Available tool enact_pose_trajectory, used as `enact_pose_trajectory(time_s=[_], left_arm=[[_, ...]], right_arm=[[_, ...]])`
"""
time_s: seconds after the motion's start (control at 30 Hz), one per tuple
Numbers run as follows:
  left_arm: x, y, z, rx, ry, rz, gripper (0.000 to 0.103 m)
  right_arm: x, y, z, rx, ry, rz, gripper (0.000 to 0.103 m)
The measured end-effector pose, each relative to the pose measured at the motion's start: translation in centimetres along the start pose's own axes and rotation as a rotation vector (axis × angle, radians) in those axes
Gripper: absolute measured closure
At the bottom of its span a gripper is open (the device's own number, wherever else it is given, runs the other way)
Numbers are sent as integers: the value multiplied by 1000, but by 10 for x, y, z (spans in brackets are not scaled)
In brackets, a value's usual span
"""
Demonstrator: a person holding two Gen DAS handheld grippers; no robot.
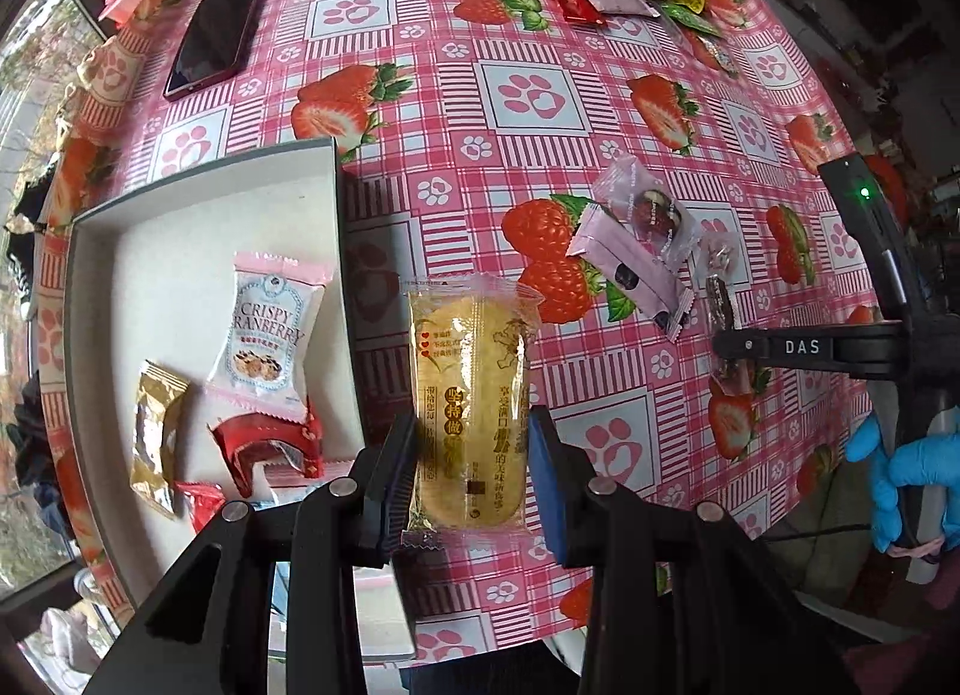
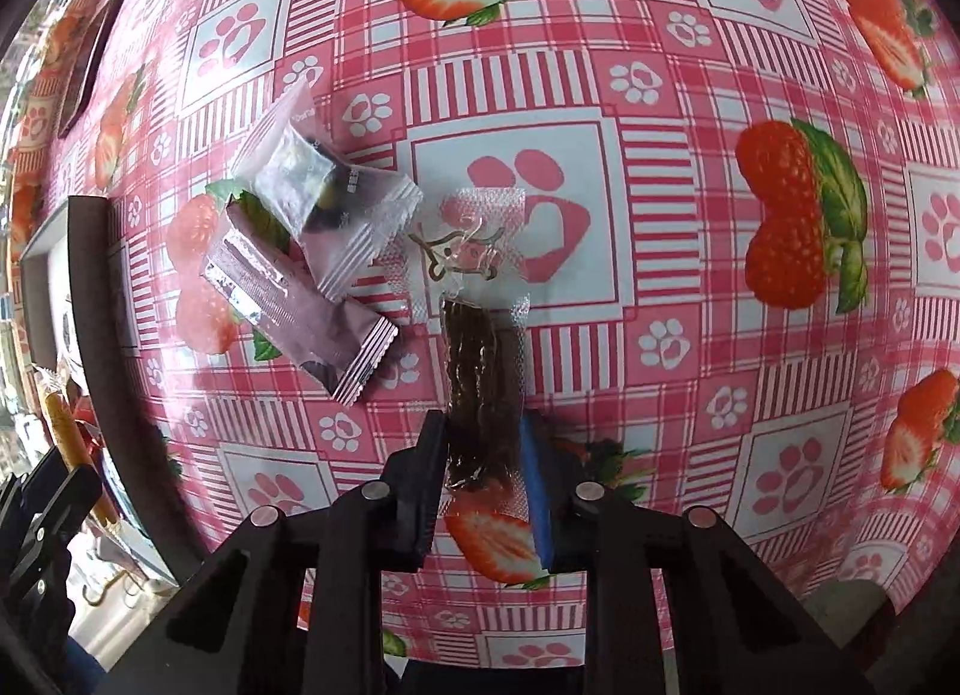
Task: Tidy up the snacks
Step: 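Carry both packets into the white tray and open both tools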
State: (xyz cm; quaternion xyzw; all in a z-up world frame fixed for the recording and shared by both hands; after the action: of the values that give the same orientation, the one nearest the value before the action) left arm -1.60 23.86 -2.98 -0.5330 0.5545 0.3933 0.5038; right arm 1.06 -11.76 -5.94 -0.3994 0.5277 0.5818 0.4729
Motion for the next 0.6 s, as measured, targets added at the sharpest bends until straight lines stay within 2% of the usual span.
enact_pose_trajectory(time_s=[0.13,0.2,0.27,0.43,0.5,0.53,0.57,0.6], left_arm=[[-8,-3,23,9,7,-17,64],[-10,-4,35,-1,9,-23,64],[-12,-2,47,-12,11,-25,64],[-14,4,72,-36,13,-28,64],[-15,6,80,-45,12,-30,64],[-15,8,83,-51,12,-30,64],[-16,9,87,-56,11,-29,64],[-16,11,90,-61,12,-27,64]], right_arm=[[-7,23,7,48,-53,-7,78],[-13,30,14,48,-60,-12,88],[-20,33,28,43,-69,-21,90],[-14,24,57,47,-19,-17,88],[-5,25,59,87,-1,11,59],[-3,23,57,106,9,9,29],[-2,24,55,130,28,-5,24],[1,25,58,150,34,-14,24]])
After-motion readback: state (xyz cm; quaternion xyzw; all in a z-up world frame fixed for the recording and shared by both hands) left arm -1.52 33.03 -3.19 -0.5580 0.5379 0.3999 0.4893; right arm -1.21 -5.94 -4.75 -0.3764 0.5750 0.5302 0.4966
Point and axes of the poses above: each gripper's, at about its wrist camera, not at the fingertips, and x roughly the way its jaws point, z to its left, y to its underside, the point moved 8 cm from there along x, roughly the way its jaws point, and after that the axes turned 3 degrees about y, right-handed, at the moved point
